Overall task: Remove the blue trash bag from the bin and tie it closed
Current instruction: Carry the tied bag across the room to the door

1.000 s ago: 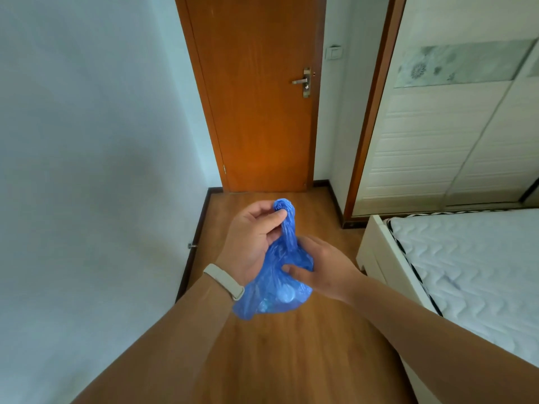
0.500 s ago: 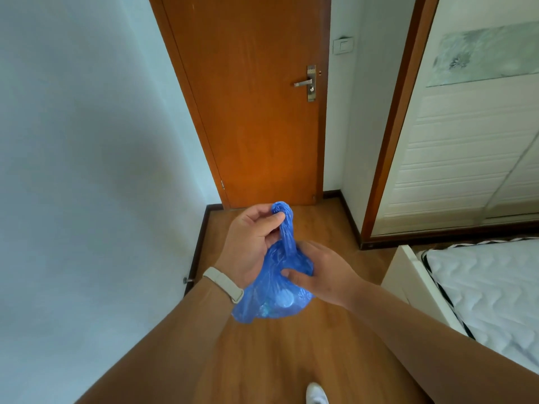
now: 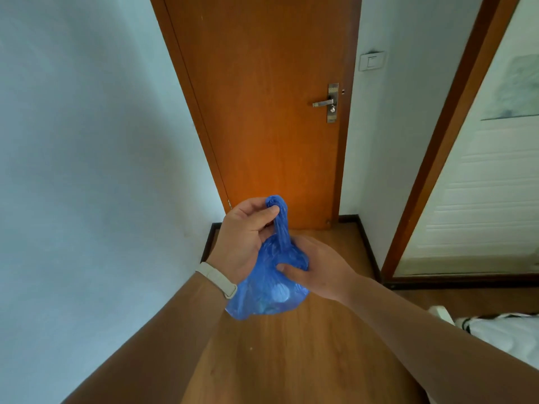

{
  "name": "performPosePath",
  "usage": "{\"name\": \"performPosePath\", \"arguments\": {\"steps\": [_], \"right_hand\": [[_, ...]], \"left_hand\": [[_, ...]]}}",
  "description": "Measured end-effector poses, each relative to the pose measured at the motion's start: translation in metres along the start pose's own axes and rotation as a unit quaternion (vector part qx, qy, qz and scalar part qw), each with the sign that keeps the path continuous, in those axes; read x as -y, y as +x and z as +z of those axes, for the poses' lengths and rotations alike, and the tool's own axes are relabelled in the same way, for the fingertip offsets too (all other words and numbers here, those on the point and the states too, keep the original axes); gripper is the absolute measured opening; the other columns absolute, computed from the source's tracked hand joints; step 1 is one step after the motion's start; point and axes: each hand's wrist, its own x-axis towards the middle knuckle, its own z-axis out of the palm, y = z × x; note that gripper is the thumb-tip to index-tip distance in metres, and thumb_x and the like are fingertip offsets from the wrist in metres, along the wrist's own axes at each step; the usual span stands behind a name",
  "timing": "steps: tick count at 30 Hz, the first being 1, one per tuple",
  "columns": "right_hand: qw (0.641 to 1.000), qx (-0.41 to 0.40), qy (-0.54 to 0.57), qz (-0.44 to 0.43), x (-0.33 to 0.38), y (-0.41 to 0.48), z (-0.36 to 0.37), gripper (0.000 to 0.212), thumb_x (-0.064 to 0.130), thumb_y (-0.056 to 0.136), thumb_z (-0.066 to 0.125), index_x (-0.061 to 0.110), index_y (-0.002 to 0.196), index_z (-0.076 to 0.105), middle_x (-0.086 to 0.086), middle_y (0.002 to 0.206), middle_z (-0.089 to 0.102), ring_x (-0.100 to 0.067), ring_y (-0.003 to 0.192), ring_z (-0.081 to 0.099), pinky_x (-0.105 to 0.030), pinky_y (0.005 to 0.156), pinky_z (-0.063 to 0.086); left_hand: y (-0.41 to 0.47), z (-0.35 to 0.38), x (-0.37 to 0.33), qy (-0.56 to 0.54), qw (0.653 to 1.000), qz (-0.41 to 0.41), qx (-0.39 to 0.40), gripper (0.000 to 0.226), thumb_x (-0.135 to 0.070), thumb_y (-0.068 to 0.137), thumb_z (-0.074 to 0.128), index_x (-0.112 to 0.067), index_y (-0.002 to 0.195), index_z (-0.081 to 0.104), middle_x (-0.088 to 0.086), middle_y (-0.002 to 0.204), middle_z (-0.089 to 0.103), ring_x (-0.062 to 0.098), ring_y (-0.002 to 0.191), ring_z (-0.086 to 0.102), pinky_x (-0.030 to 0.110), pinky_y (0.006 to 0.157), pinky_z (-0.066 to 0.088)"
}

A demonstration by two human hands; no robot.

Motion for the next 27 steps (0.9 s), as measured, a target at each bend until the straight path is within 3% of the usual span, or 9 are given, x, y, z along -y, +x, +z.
{"name": "performPosePath", "arguments": {"steps": [5, 9, 14, 24, 27], "right_hand": [[1.0, 0.016, -0.003, 0.002, -0.031, 0.069, 0.011, 0.043, 0.059, 0.088, 0.052, 0.039, 0.126, 0.048, 0.023, 0.107, 0.06, -0.002, 0.097, 0.059, -0.033, 0.085, 0.053], [1.0, 0.022, -0.01, 0.009, -0.059, 0.132, 0.022, 0.042, 0.058, 0.089, 0.052, 0.038, 0.126, 0.049, 0.026, 0.106, 0.059, 0.0, 0.098, 0.059, -0.03, 0.085, 0.053], [0.999, 0.033, -0.023, 0.026, -0.085, 0.227, 0.029, 0.038, 0.059, 0.089, 0.051, 0.039, 0.121, 0.052, 0.023, 0.105, 0.061, 0.0, 0.097, 0.06, -0.03, 0.085, 0.053], [0.998, 0.041, -0.02, 0.048, -0.119, 0.399, 0.044, 0.053, 0.064, 0.085, 0.052, 0.036, 0.13, 0.048, 0.019, 0.117, 0.061, 0.0, 0.106, 0.058, -0.03, 0.089, 0.051], [0.999, 0.039, -0.009, 0.036, -0.127, 0.441, 0.047, 0.05, 0.056, 0.087, 0.056, 0.033, 0.131, 0.049, 0.02, 0.118, 0.06, 0.001, 0.106, 0.057, -0.023, 0.089, 0.049]], "left_hand": [[0.069, -0.028, 0.007, -0.011, 1.0, -0.003, -0.013, 0.019, 0.0, 0.09, 0.058, 0.004, 0.107, 0.066, 0.017, 0.098, 0.07, 0.023, 0.086, 0.067, 0.033, 0.077, 0.057], [0.14, -0.062, 0.015, -0.005, 1.0, -0.013, -0.009, 0.014, -0.001, 0.088, 0.061, -0.002, 0.099, 0.069, 0.017, 0.097, 0.07, 0.027, 0.088, 0.066, 0.043, 0.086, 0.055], [0.238, -0.107, 0.011, 0.004, 1.0, -0.024, -0.003, 0.014, -0.001, 0.087, 0.062, -0.005, 0.097, 0.071, 0.017, 0.098, 0.071, 0.028, 0.091, 0.068, 0.037, 0.081, 0.056], [0.393, -0.171, -0.02, 0.005, 1.0, -0.029, 0.005, 0.01, 0.001, 0.086, 0.064, -0.006, 0.092, 0.069, 0.016, 0.094, 0.072, 0.026, 0.088, 0.069, 0.035, 0.08, 0.057], [0.429, -0.188, -0.023, 0.017, 1.0, -0.025, -0.008, 0.011, 0.001, 0.086, 0.064, -0.002, 0.096, 0.068, 0.017, 0.096, 0.071, 0.027, 0.089, 0.069, 0.035, 0.081, 0.057]]}}
